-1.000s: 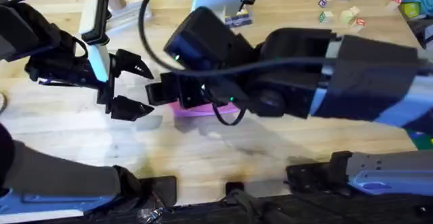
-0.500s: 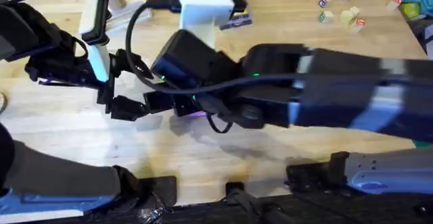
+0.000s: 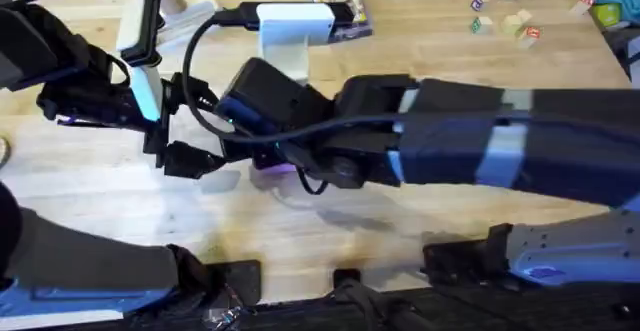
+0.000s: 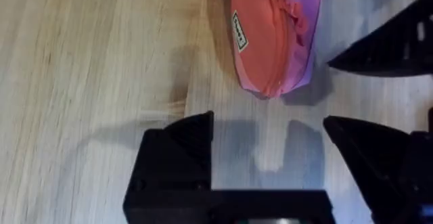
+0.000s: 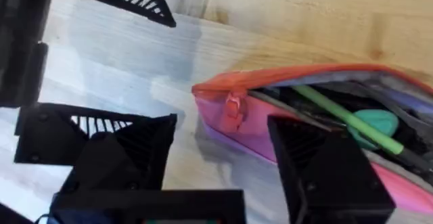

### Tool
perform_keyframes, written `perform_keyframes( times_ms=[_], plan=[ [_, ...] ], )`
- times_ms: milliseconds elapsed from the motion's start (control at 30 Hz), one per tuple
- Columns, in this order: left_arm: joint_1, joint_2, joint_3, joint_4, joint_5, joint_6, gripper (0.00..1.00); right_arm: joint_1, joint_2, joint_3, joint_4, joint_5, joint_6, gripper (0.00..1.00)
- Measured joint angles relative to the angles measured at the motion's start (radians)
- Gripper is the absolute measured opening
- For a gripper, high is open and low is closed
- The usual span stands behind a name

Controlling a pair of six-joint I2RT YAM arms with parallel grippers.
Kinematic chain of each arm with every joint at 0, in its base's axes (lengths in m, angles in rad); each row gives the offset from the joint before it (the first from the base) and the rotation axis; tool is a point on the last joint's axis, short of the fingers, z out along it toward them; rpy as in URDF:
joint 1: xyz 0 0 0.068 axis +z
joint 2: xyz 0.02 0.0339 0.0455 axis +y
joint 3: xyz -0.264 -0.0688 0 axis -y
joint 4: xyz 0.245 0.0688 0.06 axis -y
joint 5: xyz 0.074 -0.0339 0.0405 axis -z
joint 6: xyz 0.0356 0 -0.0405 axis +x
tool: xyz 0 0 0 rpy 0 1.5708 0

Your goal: Unzip the bag, pick up the pens from the table one at a time and place them inside, then zip the bag closed.

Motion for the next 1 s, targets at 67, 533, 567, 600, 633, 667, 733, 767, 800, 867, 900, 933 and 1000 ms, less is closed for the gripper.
perform_keyframes(
  times_ms=[67,533,567,600,633,667,733,767,800,867,900,933,1000],
  plan=[
    [0.000,0.000,0.000,0.000,0.000,0.000,0.993,0.000,0.016,0.000,0.012,0.009,0.000,0.742],
    [0.000,0.000,0.000,0.001,0.000,0.000,0.993,-0.037,0.064,0.000,0.054,0.015,0.005,0.168],
    [0.000,0.000,0.000,0.001,0.000,0.000,0.993,-0.036,0.065,0.000,0.055,0.014,0.005,0.117],
    [0.000,0.000,0.000,0.002,0.000,0.000,0.993,-0.036,0.065,0.000,0.056,0.012,0.005,0.088],
    [0.000,0.000,0.000,0.002,0.000,0.000,0.993,-0.036,0.065,0.000,0.057,0.012,0.005,0.060],
    [0.000,0.000,0.000,0.002,0.000,0.000,0.994,-0.036,0.065,0.000,0.057,0.012,0.006,0.040],
    [0.000,0.000,0.000,0.002,0.000,0.000,0.994,-0.036,0.065,0.000,0.057,0.012,0.005,0.034],
    [0.000,0.000,0.000,0.002,0.000,0.000,0.994,-0.036,0.065,0.000,0.056,0.012,0.005,0.033],
    [0.000,0.000,0.000,0.002,0.000,0.000,0.994,-0.036,0.065,0.000,0.056,0.012,0.005,0.033],
    [0.000,0.000,0.000,0.002,0.000,0.000,0.994,-0.036,0.065,0.000,0.056,0.012,0.004,0.033],
    [0.000,0.000,0.000,0.002,0.000,0.000,0.994,-0.037,0.065,0.000,0.056,0.013,0.003,0.032],
    [0.000,0.000,0.000,0.002,0.000,0.000,0.994,-0.037,0.065,0.000,0.056,0.012,0.002,0.032],
    [0.000,0.000,0.000,0.002,0.000,0.000,0.994,-0.037,0.065,0.000,0.056,0.012,-0.007,0.032]
  ],
)
